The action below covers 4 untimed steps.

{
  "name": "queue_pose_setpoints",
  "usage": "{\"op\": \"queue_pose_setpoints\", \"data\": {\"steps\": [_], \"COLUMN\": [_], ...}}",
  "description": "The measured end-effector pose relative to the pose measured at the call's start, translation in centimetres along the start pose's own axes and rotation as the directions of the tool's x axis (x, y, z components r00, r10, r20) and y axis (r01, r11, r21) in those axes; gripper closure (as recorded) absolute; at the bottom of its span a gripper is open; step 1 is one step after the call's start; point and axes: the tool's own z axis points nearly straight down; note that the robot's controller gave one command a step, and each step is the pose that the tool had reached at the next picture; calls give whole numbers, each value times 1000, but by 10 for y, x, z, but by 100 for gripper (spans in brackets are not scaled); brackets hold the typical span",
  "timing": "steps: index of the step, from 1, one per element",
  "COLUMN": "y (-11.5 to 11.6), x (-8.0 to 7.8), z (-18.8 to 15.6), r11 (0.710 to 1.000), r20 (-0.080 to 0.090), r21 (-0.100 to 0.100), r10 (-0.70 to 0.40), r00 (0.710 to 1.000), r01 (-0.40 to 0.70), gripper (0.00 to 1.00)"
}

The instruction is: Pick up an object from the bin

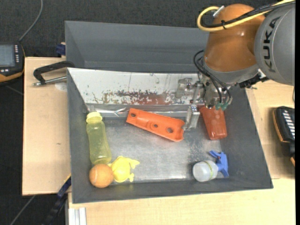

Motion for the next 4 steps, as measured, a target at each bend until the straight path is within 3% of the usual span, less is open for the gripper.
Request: {"op": "queue_pose_setpoints", "data": {"steps": [2, 3, 4], "y": [0, -25, -8], "x": [0, -5, -2], "z": [-2, 29, 44], "r11": [1000, 964, 972], "r20": [12, 8, 10], "r21": [0, 1, 5], "r10": [-11, -267, -234], "r00": [1000, 964, 972], "r01": [11, 267, 234], "gripper": [0, 0, 0]}}
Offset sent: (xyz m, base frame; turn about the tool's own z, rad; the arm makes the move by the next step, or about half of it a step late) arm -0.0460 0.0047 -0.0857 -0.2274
